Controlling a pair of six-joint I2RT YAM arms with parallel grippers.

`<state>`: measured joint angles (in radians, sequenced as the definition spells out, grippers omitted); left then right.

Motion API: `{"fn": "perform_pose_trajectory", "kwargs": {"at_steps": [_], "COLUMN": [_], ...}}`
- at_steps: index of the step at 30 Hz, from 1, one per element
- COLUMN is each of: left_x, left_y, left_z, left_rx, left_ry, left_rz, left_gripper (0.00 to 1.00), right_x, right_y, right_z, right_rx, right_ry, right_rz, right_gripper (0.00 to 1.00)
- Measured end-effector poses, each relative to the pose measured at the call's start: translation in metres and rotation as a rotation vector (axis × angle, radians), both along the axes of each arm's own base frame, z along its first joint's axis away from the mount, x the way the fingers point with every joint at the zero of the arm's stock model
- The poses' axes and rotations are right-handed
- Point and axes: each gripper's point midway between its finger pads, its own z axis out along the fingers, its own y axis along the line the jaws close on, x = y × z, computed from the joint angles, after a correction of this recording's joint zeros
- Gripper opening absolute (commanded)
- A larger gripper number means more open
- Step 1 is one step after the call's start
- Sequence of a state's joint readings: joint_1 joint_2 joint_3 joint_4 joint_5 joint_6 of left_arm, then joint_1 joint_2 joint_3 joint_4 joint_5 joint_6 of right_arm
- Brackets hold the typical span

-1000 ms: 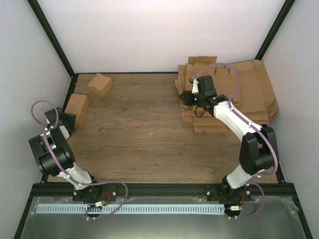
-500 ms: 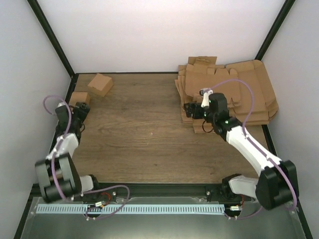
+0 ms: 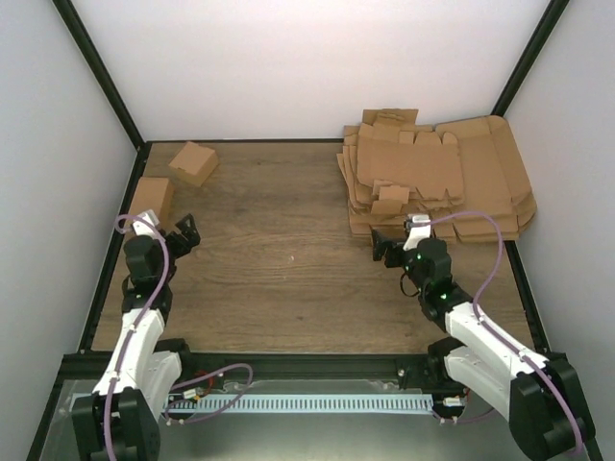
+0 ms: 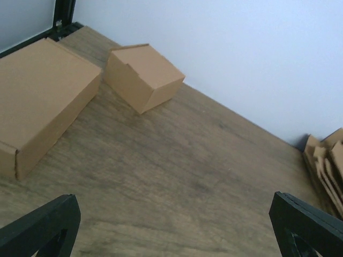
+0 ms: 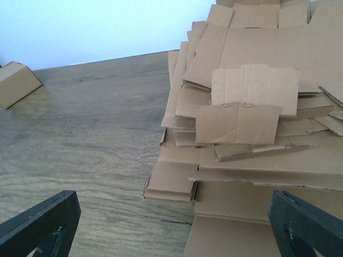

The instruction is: Fold the paper box

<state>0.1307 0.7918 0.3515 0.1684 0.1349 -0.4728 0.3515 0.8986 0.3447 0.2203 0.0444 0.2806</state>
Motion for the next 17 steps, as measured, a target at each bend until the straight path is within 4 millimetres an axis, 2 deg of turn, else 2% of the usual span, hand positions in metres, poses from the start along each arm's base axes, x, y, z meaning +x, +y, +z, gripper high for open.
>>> {"fn": "perform_pose_trajectory", "kwargs": {"at_steps": [6, 9, 12, 17], "left_x": [-0.005, -0.009, -0.011, -0.012], "left_y": [0.002, 0.002, 0.002, 0.003], "left_z": [-0.035, -0.051, -0.051, -0.044], "left_rx": [0.044, 0.048, 0.052, 0.058], "left_ry": [0.074, 0.112, 0.109, 0.079], "left_rz": [-0.002, 0.0, 0.001, 0.008], "left_gripper": [1.0, 1.0, 1.0, 1.0], "right_x": [-0.01, -0.008, -0.007, -0.006], "right_y": [-0.01, -0.011, -0.009, -0.011], "right_z": [-0.012, -0.006, 0.004, 0.006], "right_rx": [0.007, 0.011, 0.019, 0.022], "right_ry": [-0.084, -0.114, -0.153, -0.163], "right_rz": [-0.028, -0.037, -0.028, -0.036], "right_gripper": [1.0, 1.0, 1.0, 1.0]}}
